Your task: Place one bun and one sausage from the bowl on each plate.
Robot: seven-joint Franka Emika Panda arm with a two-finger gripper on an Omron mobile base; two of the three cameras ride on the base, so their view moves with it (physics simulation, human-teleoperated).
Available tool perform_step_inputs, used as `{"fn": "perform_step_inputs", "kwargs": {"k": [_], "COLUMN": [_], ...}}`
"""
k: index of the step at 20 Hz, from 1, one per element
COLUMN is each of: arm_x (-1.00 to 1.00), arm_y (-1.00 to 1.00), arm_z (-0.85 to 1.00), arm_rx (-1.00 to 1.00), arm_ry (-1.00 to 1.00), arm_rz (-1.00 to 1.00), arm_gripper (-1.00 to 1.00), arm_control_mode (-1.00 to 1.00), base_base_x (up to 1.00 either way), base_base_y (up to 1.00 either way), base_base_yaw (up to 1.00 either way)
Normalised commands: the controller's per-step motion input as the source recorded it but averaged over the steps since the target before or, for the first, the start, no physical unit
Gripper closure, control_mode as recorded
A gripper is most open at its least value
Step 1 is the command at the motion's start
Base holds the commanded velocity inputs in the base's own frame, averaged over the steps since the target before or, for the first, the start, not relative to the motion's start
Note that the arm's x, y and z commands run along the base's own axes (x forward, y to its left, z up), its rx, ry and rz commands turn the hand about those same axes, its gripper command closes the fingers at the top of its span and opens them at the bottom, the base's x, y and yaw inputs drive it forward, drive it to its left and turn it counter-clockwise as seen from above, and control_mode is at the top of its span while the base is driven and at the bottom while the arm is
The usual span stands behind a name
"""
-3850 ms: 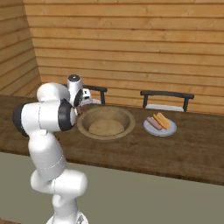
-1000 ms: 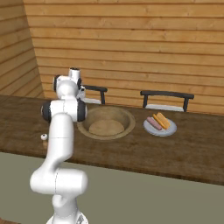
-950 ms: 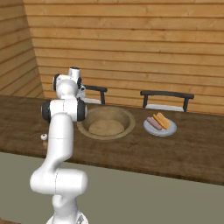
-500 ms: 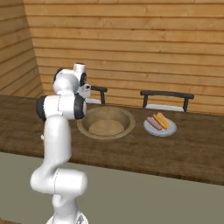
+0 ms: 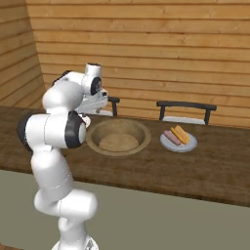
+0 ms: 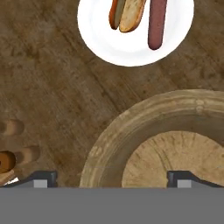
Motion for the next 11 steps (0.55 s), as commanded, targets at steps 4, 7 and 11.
{"fn": "perform_step_inputs", "kwargs": {"k": [4, 7, 11], "arm_x": [-1.00, -0.85, -0.77], "arm_y": [-0.55, -0.47, -0.49], "arm_z": [0.21, 0.00, 0.00], "arm_rx": [0.01, 0.02, 0.01], "arm_ry": [-0.02, 0.00, 0.00], "arm_rz": [-0.01, 0.00, 0.00], "arm_gripper": [-1.00, -1.00, -1.00], "arm_control_mode": [-1.00, -1.00, -1.00], "base_base_x": [0.00, 0.00, 0.00], "base_base_y": [0.00, 0.00, 0.00], "base_base_yaw": [0.00, 0.00, 0.00]}}
